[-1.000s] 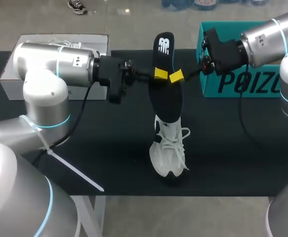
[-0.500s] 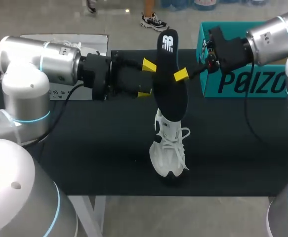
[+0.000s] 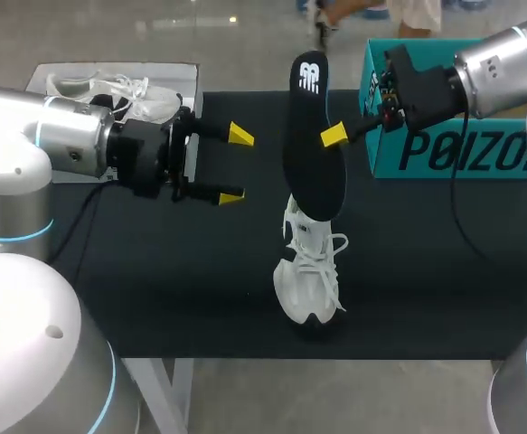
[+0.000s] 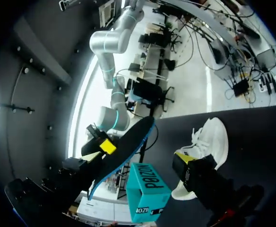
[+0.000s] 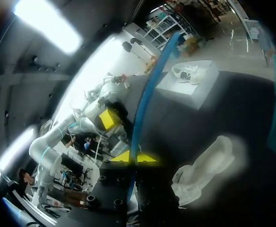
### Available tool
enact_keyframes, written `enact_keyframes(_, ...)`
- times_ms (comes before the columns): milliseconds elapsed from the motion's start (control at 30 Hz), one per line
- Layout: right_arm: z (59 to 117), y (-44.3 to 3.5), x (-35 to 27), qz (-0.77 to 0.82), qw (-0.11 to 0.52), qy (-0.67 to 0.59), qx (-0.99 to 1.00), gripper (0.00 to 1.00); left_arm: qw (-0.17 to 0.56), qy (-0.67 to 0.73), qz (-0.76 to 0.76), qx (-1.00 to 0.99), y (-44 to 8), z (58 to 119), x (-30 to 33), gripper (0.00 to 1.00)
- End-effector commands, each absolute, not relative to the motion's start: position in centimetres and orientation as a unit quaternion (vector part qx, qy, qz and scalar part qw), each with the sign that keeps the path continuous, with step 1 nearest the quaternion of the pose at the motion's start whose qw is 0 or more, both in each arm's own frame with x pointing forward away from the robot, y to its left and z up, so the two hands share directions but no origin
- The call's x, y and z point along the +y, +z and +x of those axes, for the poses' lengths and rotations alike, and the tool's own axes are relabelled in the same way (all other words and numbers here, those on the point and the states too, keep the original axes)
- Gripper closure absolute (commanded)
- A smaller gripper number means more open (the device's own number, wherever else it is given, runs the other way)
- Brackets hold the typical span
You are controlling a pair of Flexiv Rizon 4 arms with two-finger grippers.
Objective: Take the shoe out of the shoebox, open the shoe tongue, remove and reinsert the insole, then place the shoe into the shoebox
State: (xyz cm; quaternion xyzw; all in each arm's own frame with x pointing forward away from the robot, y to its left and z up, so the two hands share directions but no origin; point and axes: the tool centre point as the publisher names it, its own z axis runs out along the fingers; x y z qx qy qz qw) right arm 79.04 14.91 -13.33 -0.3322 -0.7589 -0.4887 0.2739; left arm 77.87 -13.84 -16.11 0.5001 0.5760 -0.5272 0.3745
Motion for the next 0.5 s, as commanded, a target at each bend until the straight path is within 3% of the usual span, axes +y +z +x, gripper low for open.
enact_keyframes(33,78.8,-12.9,14.9,-0.331,0.273,-0.492,-0.757,1.0,0.375,-0.525,0.5,0.577,-16.0,77.7,-13.8,0.0)
enact_keyframes(367,78.7,-12.4,14.2,-0.329,0.272,-0.497,-0.756,1.0,0.375,-0.525,0.5,0.577,-16.0,77.7,-13.8,0.0)
enact_keyframes(500,78.8,-12.3,13.9,-0.329,0.27,-0.498,-0.756,1.0,0.32,-0.528,0.482,0.622,-15.2,78.9,-12.3,0.0)
